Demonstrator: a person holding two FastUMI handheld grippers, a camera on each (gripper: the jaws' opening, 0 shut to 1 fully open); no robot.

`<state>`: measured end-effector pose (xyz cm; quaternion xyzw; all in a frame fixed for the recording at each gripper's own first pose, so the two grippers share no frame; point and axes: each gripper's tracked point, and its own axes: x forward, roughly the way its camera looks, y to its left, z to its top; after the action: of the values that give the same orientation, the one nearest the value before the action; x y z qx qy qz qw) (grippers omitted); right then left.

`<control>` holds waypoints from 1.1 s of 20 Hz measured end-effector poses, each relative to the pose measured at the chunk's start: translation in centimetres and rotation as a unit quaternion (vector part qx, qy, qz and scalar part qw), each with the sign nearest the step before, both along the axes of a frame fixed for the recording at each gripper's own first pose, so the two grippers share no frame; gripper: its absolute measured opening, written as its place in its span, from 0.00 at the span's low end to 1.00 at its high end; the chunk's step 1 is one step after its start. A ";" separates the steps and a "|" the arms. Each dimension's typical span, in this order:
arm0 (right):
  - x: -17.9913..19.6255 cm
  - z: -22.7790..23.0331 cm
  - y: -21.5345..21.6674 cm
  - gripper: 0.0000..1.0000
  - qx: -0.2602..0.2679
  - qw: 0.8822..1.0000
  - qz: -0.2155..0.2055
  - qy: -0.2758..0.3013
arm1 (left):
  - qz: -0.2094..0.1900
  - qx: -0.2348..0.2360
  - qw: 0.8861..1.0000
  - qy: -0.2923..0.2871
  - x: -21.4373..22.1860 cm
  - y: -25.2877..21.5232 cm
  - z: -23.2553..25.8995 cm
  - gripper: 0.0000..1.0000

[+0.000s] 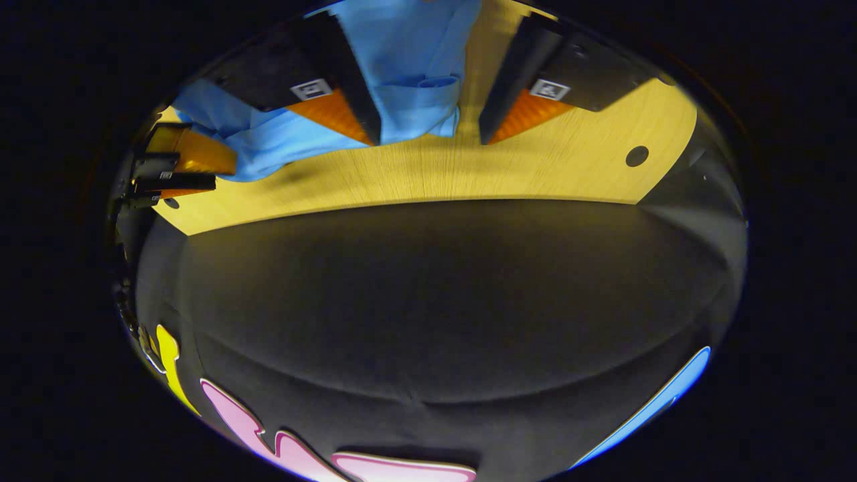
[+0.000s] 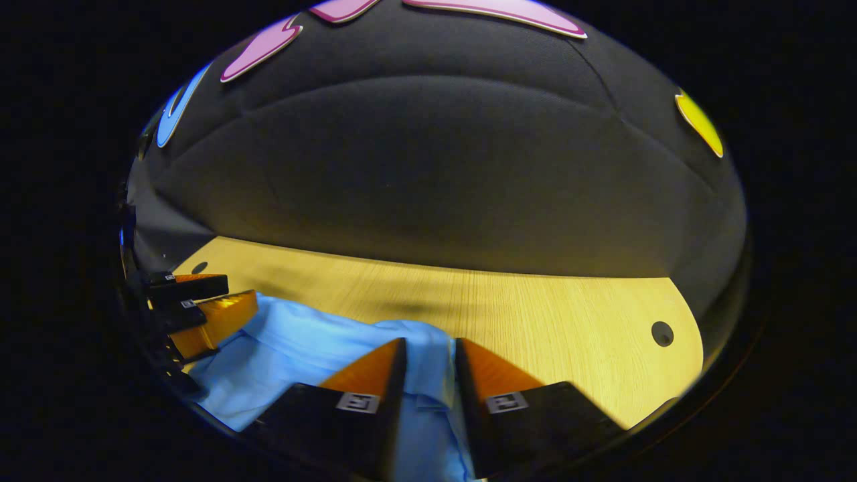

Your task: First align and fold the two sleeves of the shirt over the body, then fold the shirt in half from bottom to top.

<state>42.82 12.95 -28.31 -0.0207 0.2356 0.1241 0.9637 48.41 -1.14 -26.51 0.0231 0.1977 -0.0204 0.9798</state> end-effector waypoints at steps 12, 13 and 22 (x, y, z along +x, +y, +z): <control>-8.7 15.4 -5.9 0.99 0.017 0.988 -0.092 -0.120 | 0.000 -0.015 0.987 -0.157 -12.8 -2.6 17.8 0.98; -11.1 18.8 -6.9 0.99 0.015 0.985 -0.096 -0.143 | -0.004 -0.003 0.983 -0.181 -15.7 -2.5 21.1 0.98; -23.4 30.5 -9.6 0.99 0.015 0.969 -0.103 -0.226 | -0.027 0.001 0.971 -0.237 -31.8 -3.7 32.2 0.98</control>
<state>19.40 3.31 2.17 -0.0094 0.0111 0.0199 0.9997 16.60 -4.83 5.72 0.0338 -0.0409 -0.0409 0.9978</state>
